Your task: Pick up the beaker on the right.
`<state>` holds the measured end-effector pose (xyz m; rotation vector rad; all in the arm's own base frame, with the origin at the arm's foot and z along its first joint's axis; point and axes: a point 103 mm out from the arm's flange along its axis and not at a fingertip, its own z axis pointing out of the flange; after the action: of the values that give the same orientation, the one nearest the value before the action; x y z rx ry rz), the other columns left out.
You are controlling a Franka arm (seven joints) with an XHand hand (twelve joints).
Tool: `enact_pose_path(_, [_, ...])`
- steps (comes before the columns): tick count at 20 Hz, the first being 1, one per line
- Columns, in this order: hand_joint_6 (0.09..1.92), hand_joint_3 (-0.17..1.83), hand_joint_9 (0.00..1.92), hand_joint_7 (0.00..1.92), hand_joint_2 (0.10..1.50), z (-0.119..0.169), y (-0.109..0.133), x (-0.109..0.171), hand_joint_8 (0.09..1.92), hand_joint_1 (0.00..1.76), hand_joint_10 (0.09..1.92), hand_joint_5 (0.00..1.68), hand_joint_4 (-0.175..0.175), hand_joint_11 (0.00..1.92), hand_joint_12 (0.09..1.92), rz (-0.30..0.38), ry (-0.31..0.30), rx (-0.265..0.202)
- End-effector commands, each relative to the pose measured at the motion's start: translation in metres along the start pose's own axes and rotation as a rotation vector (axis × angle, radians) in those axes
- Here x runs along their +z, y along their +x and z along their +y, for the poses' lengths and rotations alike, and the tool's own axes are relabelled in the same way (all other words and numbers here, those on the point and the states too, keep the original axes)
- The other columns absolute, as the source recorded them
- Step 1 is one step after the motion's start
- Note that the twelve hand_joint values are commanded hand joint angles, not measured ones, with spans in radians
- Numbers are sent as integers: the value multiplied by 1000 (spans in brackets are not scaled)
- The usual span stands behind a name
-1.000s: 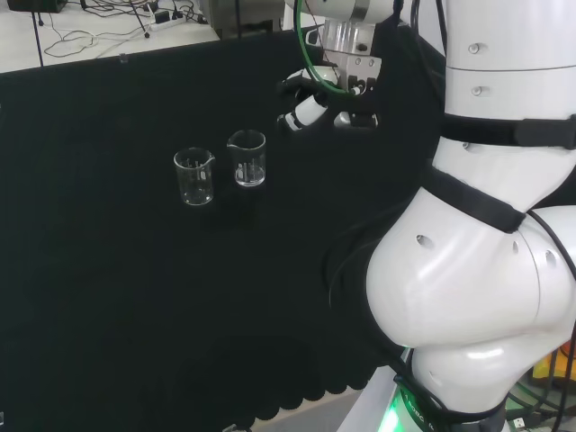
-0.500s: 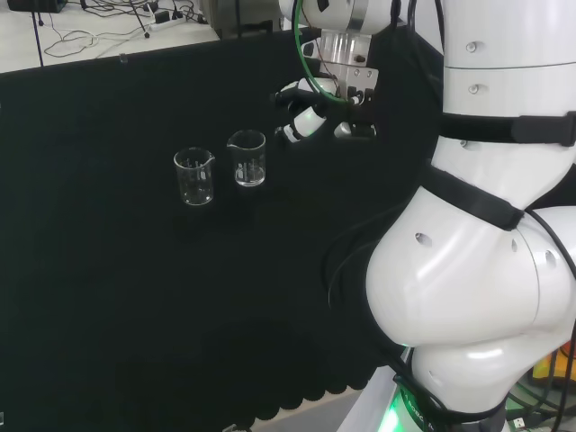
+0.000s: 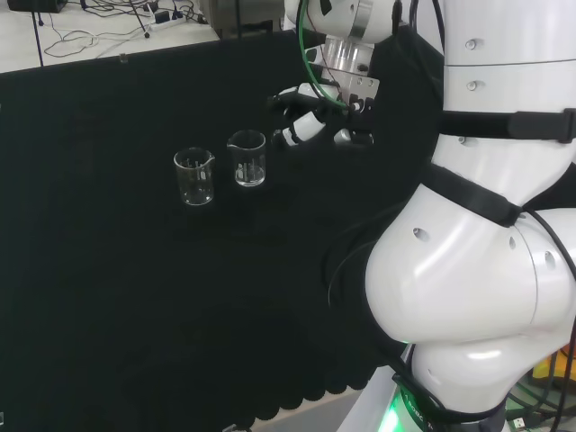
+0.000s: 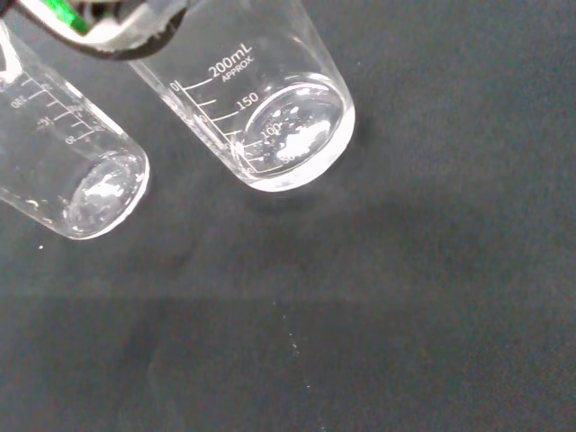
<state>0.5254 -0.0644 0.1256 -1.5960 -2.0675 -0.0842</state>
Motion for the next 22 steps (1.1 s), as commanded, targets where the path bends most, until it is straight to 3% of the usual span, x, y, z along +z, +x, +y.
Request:
enact_pose_path(1, [87, 526, 346, 164, 556, 7, 3, 11, 621, 771, 651, 319, -34, 0, 1422, 47, 15, -40])
enact_pose_path(7, [87, 530, 334, 146, 553, 18, 1, 26, 603, 770, 621, 321, -34, 0, 1417, 67, 40, -47])
enact_pose_path(11, [87, 528, 293, 111, 550, 24, -4, 33, 590, 777, 610, 318, -34, 0, 1387, 122, 46, -68])
enact_pose_path(22, [87, 526, 272, 101, 539, 33, -4, 51, 589, 812, 615, 337, -36, 0, 1353, 189, 19, -118])
